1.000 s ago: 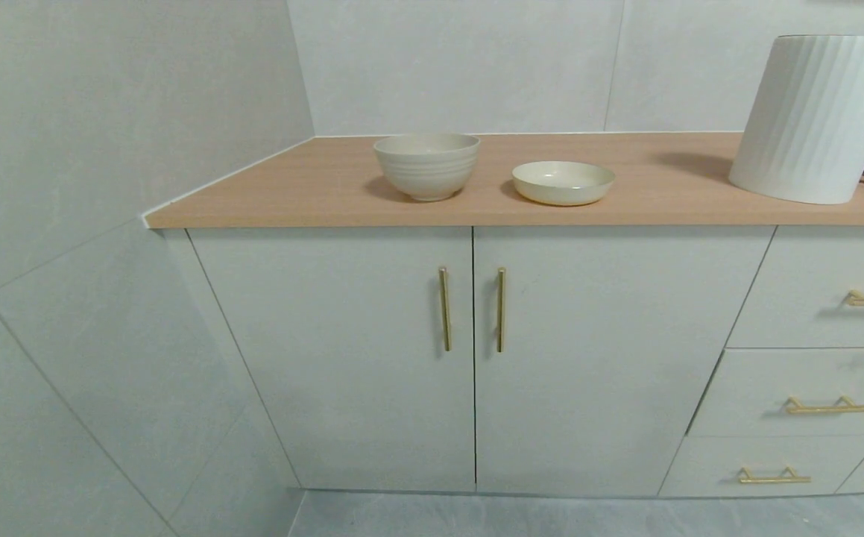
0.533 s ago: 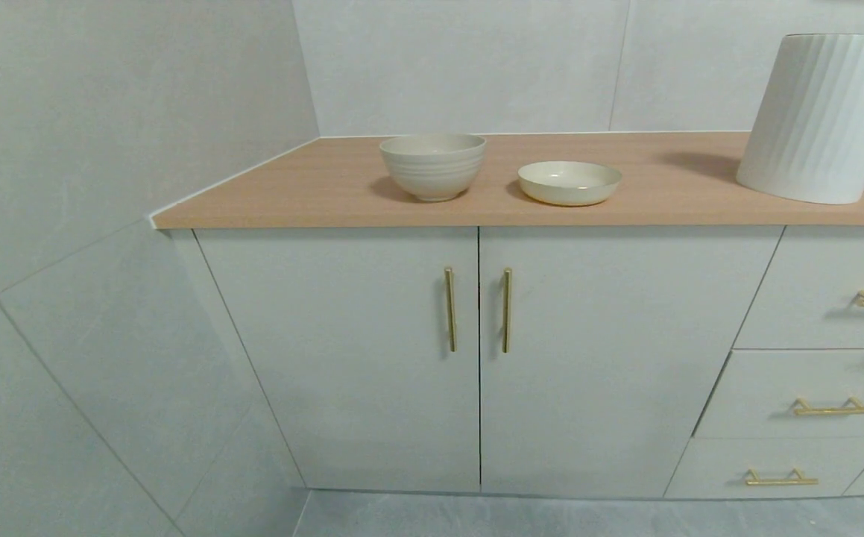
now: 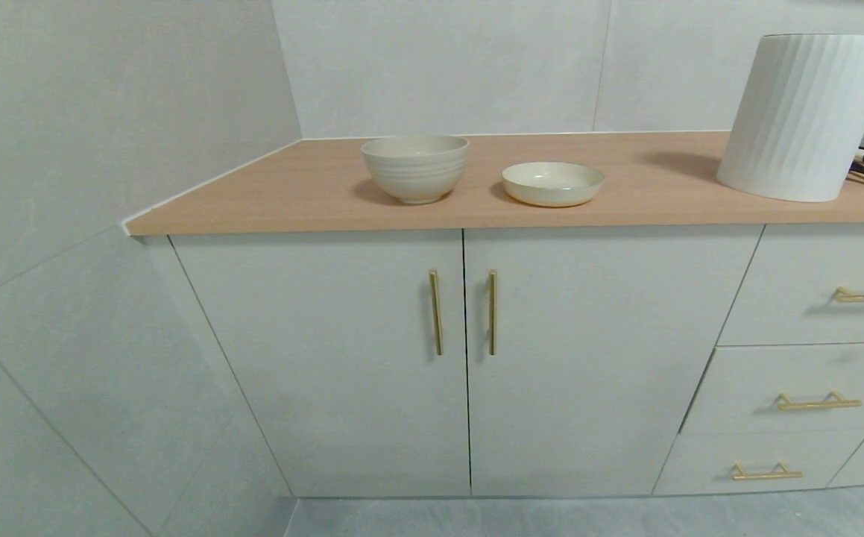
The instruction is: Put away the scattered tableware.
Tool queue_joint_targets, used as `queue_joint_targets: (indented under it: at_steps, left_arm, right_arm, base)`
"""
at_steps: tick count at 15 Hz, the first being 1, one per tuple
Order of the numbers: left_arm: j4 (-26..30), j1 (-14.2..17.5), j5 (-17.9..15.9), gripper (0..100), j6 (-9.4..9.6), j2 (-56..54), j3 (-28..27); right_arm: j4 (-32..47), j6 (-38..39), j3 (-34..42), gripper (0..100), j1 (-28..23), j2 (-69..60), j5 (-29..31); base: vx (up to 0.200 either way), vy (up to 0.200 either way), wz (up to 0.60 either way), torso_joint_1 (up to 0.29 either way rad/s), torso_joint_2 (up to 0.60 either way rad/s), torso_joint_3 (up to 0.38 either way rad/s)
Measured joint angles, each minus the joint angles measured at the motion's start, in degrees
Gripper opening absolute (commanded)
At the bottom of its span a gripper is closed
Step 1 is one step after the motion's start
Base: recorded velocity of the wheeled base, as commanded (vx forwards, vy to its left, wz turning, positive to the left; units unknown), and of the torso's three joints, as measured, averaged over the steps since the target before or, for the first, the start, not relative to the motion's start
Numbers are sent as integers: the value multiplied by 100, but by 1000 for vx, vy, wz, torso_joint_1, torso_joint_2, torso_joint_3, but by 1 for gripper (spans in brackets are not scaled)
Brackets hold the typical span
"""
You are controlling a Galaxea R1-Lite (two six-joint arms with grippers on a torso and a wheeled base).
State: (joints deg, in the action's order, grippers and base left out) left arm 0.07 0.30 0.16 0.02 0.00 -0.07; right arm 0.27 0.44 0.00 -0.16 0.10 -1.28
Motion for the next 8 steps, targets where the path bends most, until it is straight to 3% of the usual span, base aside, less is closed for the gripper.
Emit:
queue_joint_targets:
  at_steps: [3, 6, 8]
  left_arm:
    - [0, 0, 0, 100, 2, 0, 0]
    - [-5, 0, 0, 100, -2, 0, 2]
    - [-5, 0, 0, 100, -2, 0, 5]
  right_arm:
    - [0, 0, 0, 100, -5, 0, 5]
    - [0, 0, 0, 100, 0, 0, 2]
    - [0, 0, 0, 100, -2, 0, 2]
  base:
    - [0, 0, 0, 0, 0, 0]
    - [200, 0, 0, 5, 2, -1]
    - [0, 0, 0, 0, 0, 0]
